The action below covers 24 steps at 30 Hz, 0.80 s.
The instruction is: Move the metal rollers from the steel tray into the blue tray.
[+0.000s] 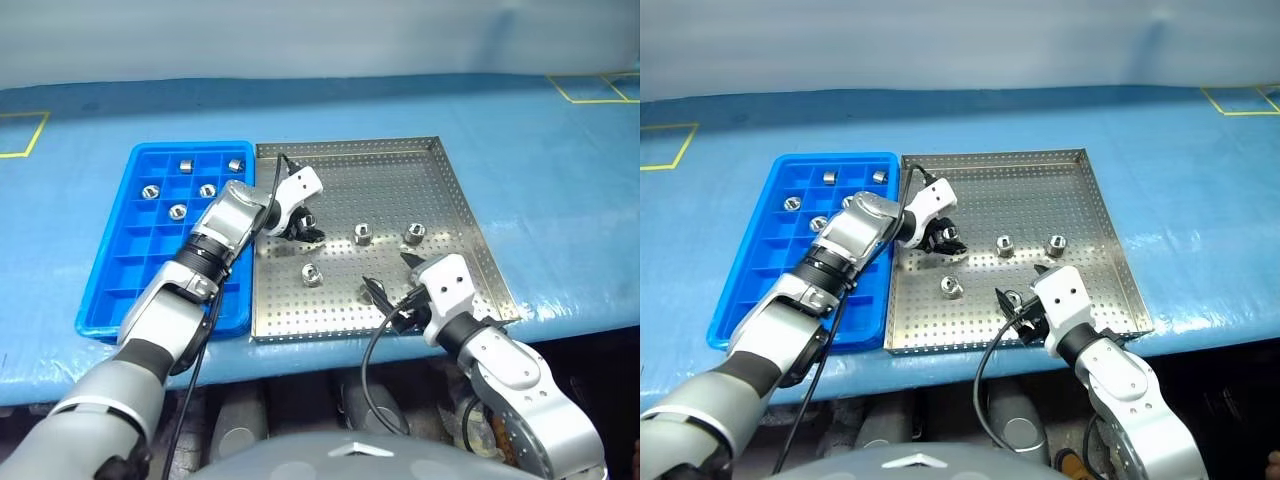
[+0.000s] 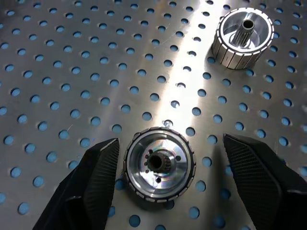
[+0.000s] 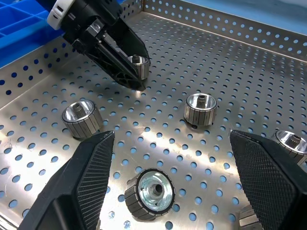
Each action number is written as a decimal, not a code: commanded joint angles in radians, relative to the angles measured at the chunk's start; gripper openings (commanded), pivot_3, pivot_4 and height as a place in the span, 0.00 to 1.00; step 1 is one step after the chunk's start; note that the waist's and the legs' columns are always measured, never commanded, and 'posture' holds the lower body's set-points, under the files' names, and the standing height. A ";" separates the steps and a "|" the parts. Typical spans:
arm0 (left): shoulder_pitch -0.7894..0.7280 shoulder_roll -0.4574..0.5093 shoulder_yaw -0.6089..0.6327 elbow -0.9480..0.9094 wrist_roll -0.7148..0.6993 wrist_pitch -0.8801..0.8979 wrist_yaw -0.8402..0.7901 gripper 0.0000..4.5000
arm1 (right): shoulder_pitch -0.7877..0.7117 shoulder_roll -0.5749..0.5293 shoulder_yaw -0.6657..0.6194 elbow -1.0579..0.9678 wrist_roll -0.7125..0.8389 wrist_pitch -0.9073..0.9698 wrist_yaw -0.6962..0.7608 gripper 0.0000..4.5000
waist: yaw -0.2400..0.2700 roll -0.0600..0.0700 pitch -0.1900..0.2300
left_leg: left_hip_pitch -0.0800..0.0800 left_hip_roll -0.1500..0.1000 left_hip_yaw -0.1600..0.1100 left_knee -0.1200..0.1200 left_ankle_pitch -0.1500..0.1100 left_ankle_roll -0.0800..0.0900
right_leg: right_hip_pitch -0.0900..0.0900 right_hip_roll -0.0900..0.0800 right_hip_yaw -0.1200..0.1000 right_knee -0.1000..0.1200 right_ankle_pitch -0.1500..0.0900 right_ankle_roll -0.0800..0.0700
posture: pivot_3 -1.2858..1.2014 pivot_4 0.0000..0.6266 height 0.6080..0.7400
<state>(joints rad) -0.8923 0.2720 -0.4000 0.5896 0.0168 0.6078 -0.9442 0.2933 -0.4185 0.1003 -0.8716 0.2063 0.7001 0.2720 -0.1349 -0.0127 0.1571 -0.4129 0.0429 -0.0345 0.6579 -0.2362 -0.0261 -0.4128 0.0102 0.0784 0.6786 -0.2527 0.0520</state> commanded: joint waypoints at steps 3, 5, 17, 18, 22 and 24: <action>-0.013 -0.007 0.025 0.012 0.003 -0.006 0.008 0.41 | 0.007 0.006 -0.013 -0.040 -0.002 -0.019 -0.007 0.90 | -0.001 0.000 0.000 | 0.000 0.000 0.000 0.000 0.000 0.000 | 0.000 0.000 0.000 0.001 0.000 0.000 | 0.43 0.24 1.00; -0.011 -0.004 0.025 0.014 0.007 -0.005 0.008 0.39 | 0.008 0.006 -0.014 -0.040 -0.001 -0.019 -0.010 0.90 | -0.001 0.000 0.000 | 0.001 0.000 0.000 0.001 0.000 0.000 | 0.001 0.000 0.000 0.001 0.000 0.000 | 0.43 0.24 1.00; 0.123 0.061 0.289 -0.454 -0.135 0.180 0.137 0.39 | -0.006 0.006 0.000 -0.033 0.005 -0.012 -0.004 0.90 | -0.005 0.000 0.000 | -0.001 0.001 0.001 0.001 0.000 0.000 | -0.001 0.000 0.001 0.001 0.001 0.001 | 0.45 0.24 1.00; 0.149 0.072 0.337 -0.538 -0.155 0.216 0.165 0.39 | -0.014 0.007 0.006 -0.032 0.009 -0.012 -0.001 0.90 | -0.002 0.000 0.000 | -0.001 0.001 0.001 0.001 0.000 0.000 | -0.001 0.000 0.001 0.001 0.001 0.001 | 0.46 0.24 1.00; 0.242 0.125 0.471 -0.769 -0.184 0.333 0.269 0.39 | -0.075 0.012 0.046 -0.016 0.018 -0.007 0.016 0.90 | 0.007 0.001 0.000 | 0.002 0.001 0.001 0.001 0.000 0.000 | 0.000 0.000 0.002 0.002 0.001 0.001 | 0.49 0.24 1.00; 0.294 0.153 0.526 -0.850 -0.188 0.381 0.312 0.39 | -0.125 0.019 0.073 0.003 0.021 -0.005 0.028 0.90 | 0.014 0.000 0.000 | 0.003 0.001 0.001 0.001 0.000 0.000 | 0.001 0.000 0.002 0.002 0.001 0.001 | 0.50 0.24 1.00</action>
<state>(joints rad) -0.6206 0.4054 0.0685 -0.1697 -0.1611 0.9477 -0.6711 0.2014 -0.4106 0.1526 -0.8595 0.2137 0.7029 0.2859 -0.1209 -0.0123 0.1570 -0.4096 0.0442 -0.0335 0.6589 -0.2360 -0.0263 -0.4113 0.0106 0.0799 0.6813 -0.2521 0.0528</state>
